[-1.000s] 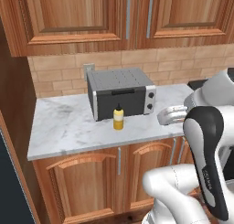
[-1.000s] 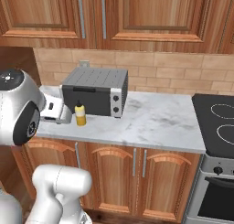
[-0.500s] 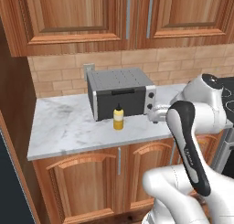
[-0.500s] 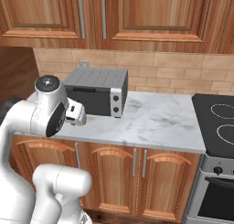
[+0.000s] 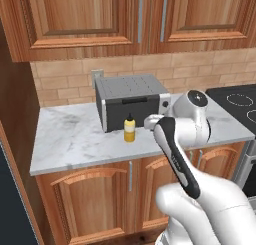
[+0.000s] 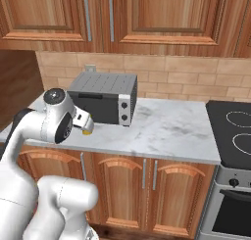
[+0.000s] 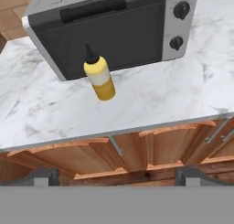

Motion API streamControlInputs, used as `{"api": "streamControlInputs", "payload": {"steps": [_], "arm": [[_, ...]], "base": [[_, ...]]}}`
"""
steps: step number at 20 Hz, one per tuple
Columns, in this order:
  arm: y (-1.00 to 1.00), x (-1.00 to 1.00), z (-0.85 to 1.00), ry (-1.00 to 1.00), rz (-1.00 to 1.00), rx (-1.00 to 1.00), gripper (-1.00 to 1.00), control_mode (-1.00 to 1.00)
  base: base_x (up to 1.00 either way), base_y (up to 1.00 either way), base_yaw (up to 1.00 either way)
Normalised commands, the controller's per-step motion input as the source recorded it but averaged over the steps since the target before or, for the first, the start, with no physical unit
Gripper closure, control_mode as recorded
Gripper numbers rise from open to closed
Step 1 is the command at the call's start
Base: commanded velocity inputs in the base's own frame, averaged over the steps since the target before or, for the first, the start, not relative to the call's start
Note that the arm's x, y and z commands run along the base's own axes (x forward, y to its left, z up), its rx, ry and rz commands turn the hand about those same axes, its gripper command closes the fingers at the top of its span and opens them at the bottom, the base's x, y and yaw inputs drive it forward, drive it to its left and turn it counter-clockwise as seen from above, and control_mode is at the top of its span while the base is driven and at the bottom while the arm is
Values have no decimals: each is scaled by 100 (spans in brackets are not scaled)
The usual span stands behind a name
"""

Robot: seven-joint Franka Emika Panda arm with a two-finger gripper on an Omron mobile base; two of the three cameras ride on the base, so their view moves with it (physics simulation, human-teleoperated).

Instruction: Place the condiment bottle and mustard from the counter to the top shelf of the fridge. If the existing items in the fridge are on the top shelf, move them to other shelves.

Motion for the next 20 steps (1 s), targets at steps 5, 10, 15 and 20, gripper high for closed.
{"api": "streamControlInputs", "payload": {"steps": [5,10,15,20], "arm": [[29,54,-19,1,0,-2,-100,-100],[31,44,-23,4,0,-2,-100,-100],[0,40,-29,1,0,0,-100,-100],[0,37,-43,0,0,0,-100,-100]], "base": [[0,0,0],[0,0,0],[0,0,0],[0,0,0]]}}
